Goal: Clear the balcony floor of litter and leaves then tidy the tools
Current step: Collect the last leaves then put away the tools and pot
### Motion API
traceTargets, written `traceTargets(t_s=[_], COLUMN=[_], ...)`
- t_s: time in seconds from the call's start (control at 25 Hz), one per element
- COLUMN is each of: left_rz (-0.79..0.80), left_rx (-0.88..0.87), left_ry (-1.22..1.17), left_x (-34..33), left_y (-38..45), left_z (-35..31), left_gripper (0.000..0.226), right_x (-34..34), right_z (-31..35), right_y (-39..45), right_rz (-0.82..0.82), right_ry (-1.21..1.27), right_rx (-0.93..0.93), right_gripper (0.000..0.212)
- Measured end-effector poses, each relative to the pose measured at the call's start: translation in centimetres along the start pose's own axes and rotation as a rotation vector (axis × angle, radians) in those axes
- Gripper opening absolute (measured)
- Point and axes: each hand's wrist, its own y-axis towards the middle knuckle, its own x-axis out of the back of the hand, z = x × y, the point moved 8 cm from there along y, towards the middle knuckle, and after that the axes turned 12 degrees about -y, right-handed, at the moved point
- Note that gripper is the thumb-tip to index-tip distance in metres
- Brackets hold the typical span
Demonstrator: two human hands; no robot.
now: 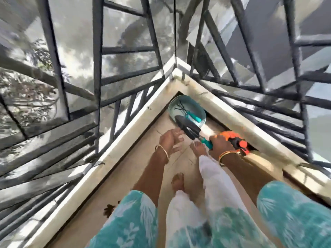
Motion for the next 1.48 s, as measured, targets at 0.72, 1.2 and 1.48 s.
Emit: traceTargets(t_s=[0.72, 1.2, 1.48], left_rz=[-0.412, -0.415, -0.384], left_rx=[-0.124, -0.152, -0.152], left_ry=[0.397, 0.526, 1.011], left_x=[4.0, 4.0, 5.2], left_y=[37.7, 36.5, 29.2], left_z=[8.2, 7.2, 7.9], left_gripper=[0.028, 0.029, 0.045], right_x=[-13.8, -14.4, -10.5], right_z=[1.2, -0.2, 2.0], right_y=[40.0, 40.3, 31.7], right_rz=[-0.028, -0.015, -0.167], right_ry=[0.023, 0.020, -0.329], right_rx=[0.008, -0.148, 0.158], right_gripper=[0.043, 0.031, 0.036])
